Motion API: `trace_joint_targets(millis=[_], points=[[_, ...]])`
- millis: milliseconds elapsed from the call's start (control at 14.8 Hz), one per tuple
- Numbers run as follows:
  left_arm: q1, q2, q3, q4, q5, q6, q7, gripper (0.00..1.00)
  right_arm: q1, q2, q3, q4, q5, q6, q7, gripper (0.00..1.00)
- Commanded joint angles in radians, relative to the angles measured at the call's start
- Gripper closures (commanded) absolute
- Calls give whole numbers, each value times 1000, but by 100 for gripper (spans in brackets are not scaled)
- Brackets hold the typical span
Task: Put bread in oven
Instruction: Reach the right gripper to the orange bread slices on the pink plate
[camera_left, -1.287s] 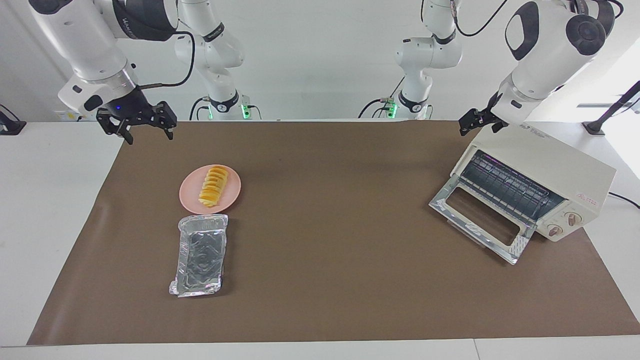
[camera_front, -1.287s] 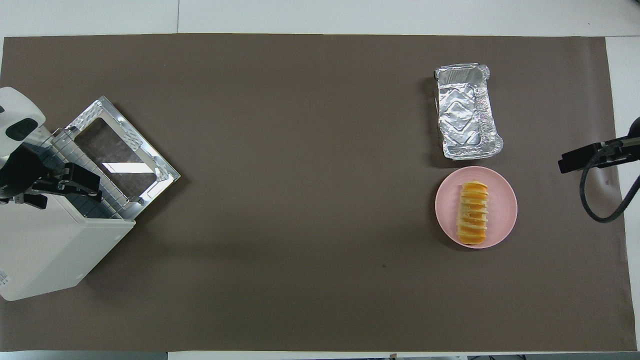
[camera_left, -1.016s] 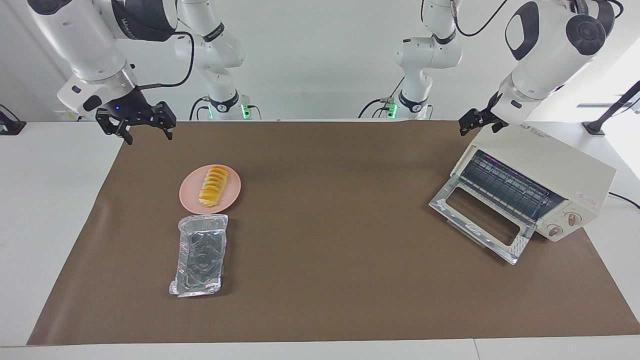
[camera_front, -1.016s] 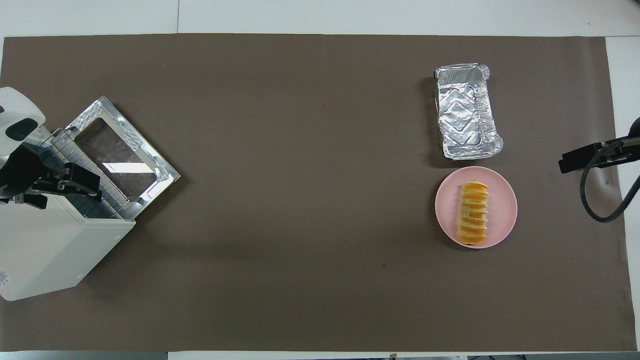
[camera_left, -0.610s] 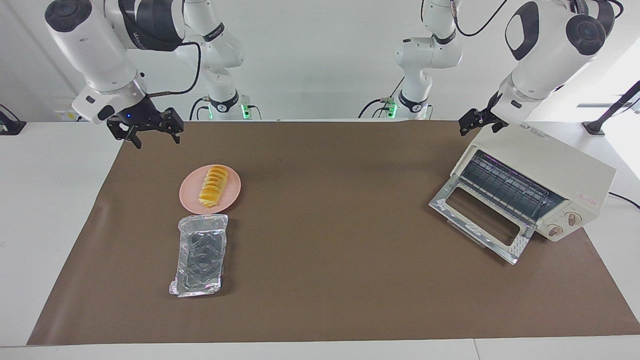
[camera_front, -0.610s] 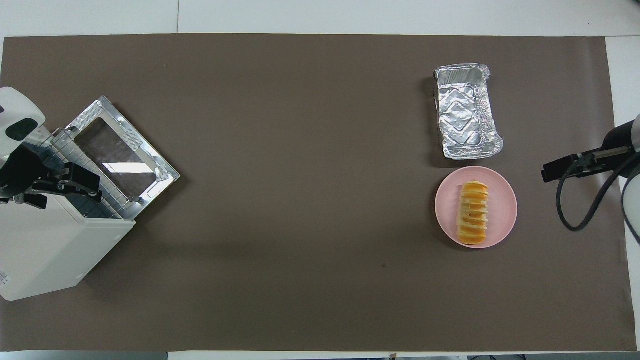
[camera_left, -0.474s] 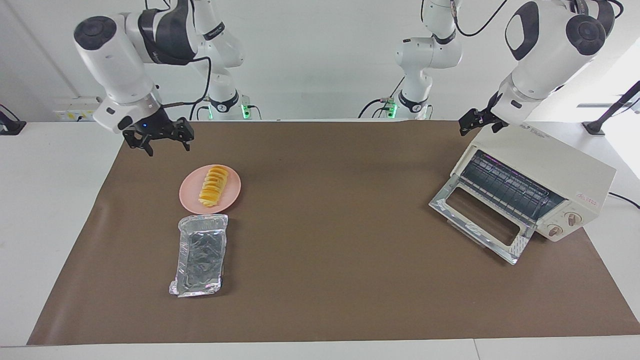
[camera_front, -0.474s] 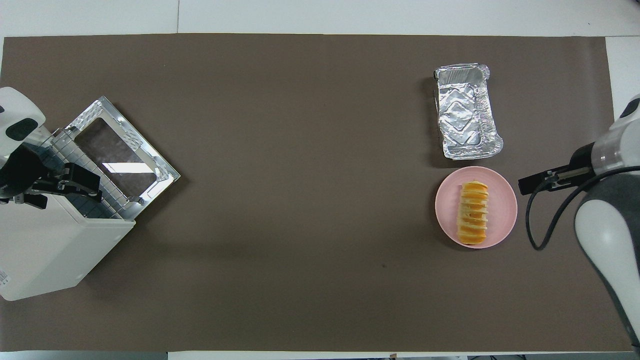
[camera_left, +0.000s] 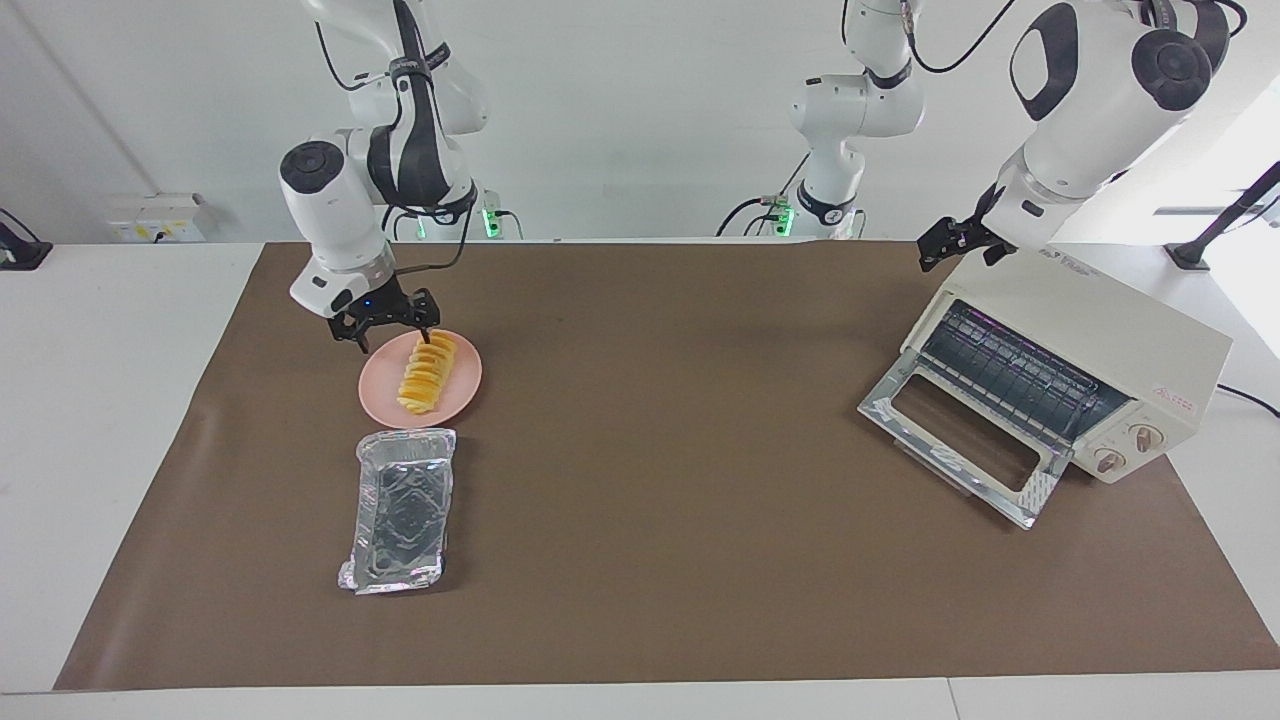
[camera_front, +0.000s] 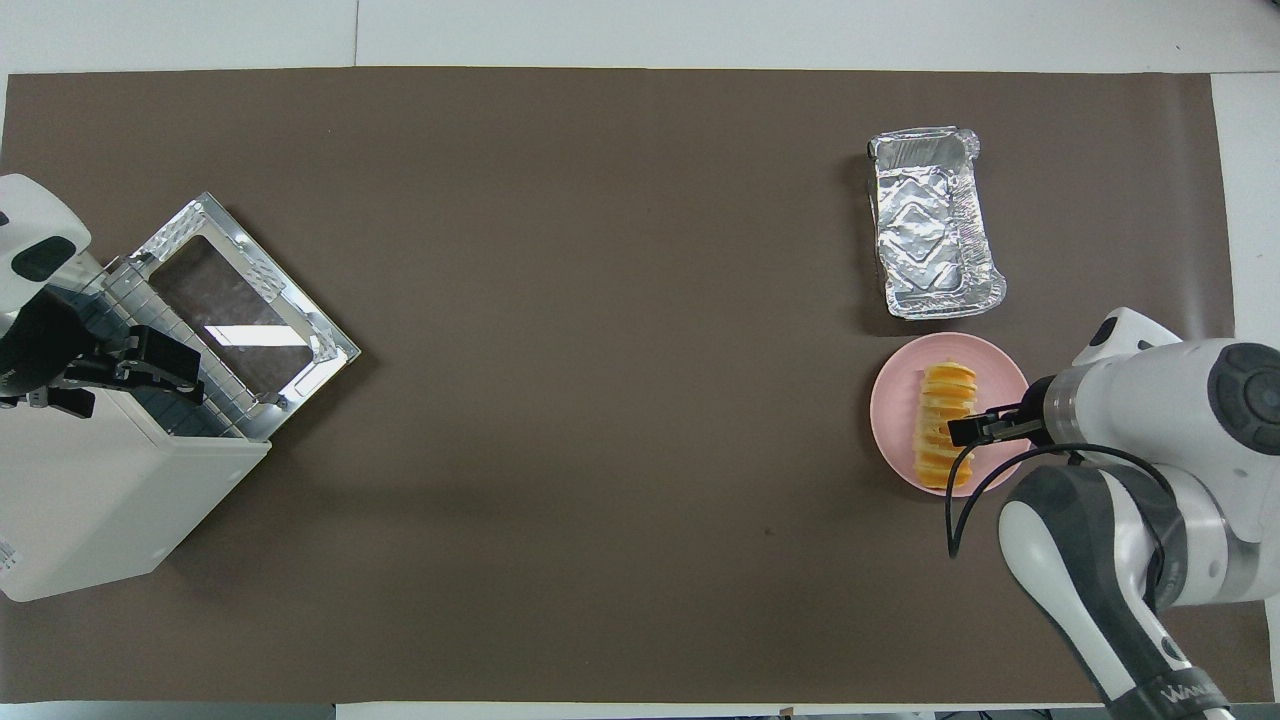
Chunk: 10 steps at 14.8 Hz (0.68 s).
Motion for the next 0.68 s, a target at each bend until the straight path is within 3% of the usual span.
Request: trace_joint_targets(millis=[0, 610], points=[[7, -14, -5, -7, 7, 8, 2, 0, -6, 25, 4, -80, 18, 130, 9, 0], [7, -14, -3, -8, 7, 10, 3, 0, 55, 65, 4, -91, 21, 202, 86, 0]])
